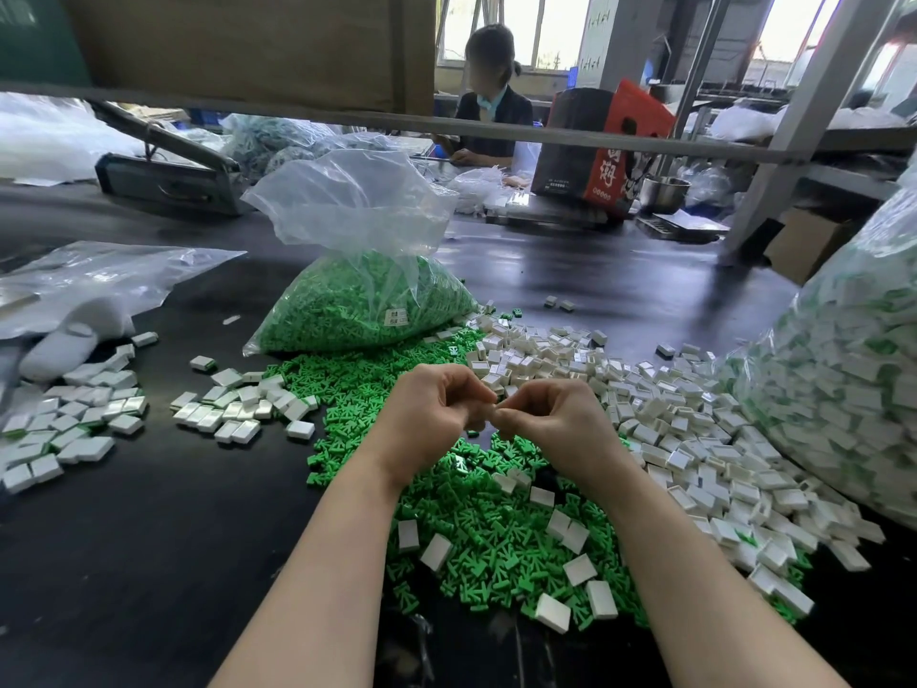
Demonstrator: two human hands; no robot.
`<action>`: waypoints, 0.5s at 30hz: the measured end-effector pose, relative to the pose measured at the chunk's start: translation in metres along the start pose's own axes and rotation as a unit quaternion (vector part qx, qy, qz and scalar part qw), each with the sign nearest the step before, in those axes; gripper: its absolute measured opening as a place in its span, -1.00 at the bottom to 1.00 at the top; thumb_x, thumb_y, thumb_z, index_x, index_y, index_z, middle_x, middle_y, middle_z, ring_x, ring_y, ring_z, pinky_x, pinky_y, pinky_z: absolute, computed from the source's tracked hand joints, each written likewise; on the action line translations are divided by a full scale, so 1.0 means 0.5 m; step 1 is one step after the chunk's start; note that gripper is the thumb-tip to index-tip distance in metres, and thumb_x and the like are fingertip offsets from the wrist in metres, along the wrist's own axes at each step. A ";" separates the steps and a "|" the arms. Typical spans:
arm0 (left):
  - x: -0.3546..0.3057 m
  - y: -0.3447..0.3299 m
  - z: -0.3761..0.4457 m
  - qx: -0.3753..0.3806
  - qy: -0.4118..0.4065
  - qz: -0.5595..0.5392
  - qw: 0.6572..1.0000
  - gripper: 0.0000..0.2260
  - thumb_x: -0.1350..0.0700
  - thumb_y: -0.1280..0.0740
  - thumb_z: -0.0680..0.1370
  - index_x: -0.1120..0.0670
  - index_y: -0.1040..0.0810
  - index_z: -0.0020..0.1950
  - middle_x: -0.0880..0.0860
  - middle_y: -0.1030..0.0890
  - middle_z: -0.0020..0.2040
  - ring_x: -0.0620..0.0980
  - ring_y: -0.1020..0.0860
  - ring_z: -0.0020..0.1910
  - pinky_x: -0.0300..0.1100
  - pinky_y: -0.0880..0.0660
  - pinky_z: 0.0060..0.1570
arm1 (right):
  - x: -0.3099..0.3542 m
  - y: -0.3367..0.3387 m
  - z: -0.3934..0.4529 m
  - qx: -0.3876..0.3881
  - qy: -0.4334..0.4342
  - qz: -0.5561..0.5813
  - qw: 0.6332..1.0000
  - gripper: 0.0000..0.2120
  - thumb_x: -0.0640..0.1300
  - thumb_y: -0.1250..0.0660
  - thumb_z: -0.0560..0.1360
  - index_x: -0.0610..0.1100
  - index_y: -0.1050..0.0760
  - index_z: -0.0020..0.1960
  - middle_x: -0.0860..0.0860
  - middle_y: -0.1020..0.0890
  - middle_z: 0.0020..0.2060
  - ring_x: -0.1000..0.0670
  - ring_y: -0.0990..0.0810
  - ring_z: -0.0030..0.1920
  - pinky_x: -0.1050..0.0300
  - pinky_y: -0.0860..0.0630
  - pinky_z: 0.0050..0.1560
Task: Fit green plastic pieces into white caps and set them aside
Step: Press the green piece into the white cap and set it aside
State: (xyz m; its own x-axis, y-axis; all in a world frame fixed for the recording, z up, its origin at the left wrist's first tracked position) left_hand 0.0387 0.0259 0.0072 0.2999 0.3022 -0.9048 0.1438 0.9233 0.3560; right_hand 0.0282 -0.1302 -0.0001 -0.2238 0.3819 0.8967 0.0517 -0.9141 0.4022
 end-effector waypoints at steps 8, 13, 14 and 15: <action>-0.002 0.003 0.002 -0.020 -0.003 -0.096 0.995 -0.82 0.38 -0.39 0.50 0.11 -0.66 -0.10 0.06 -0.72 -0.22 0.02 -0.70 -0.18 -0.21 -0.62 -0.11 | -0.004 0.004 0.000 -0.018 -0.002 0.107 0.994 -0.96 -0.22 -0.52 0.40 -0.11 -0.68 -0.18 -0.04 -0.72 -0.27 0.08 -0.68 -0.27 0.33 -0.54 -0.21; -0.004 0.003 0.001 -0.004 -0.003 -0.105 0.994 -0.80 0.34 -0.38 0.53 0.04 -0.67 -0.05 -0.01 -0.73 -0.18 -0.07 -0.70 -0.14 -0.29 -0.58 -0.11 | -0.001 0.007 0.002 -0.039 0.018 0.124 0.991 -0.94 -0.16 -0.55 0.36 -0.05 -0.69 -0.23 -0.04 -0.72 -0.27 0.03 -0.70 -0.25 0.31 -0.55 -0.20; -0.004 0.002 0.001 0.002 -0.004 -0.093 0.996 -0.79 0.32 -0.37 0.54 0.02 -0.67 -0.04 -0.03 -0.73 -0.18 -0.09 -0.69 -0.14 -0.31 -0.57 -0.12 | 0.001 0.006 0.002 -0.037 0.021 0.130 0.991 -0.94 -0.14 -0.56 0.35 -0.07 -0.68 -0.23 -0.05 -0.72 -0.27 0.03 -0.70 -0.25 0.32 -0.54 -0.21; -0.005 0.002 0.000 0.007 -0.005 -0.081 0.997 -0.79 0.31 -0.36 0.55 0.01 -0.66 -0.04 -0.03 -0.73 -0.18 -0.10 -0.69 -0.14 -0.32 -0.56 -0.14 | 0.004 0.006 0.002 -0.036 0.020 0.135 0.990 -0.91 -0.12 -0.56 0.34 -0.10 -0.68 -0.22 -0.05 -0.72 -0.27 0.04 -0.69 -0.28 0.33 -0.53 -0.24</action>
State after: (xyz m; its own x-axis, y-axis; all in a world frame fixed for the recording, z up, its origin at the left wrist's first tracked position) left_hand 0.0382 0.0259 0.0098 0.2812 0.1470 -0.9483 0.2034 0.9566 0.2086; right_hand 0.0289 -0.1321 0.0029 -0.2505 0.1172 0.9610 0.0455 -0.9901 0.1326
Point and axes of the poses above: each hand's wrist, its own z-axis towards the middle knuckle, its own y-axis out of the back of the hand, x = y × z, the point moved 4 cm from there along z, towards the middle knuckle
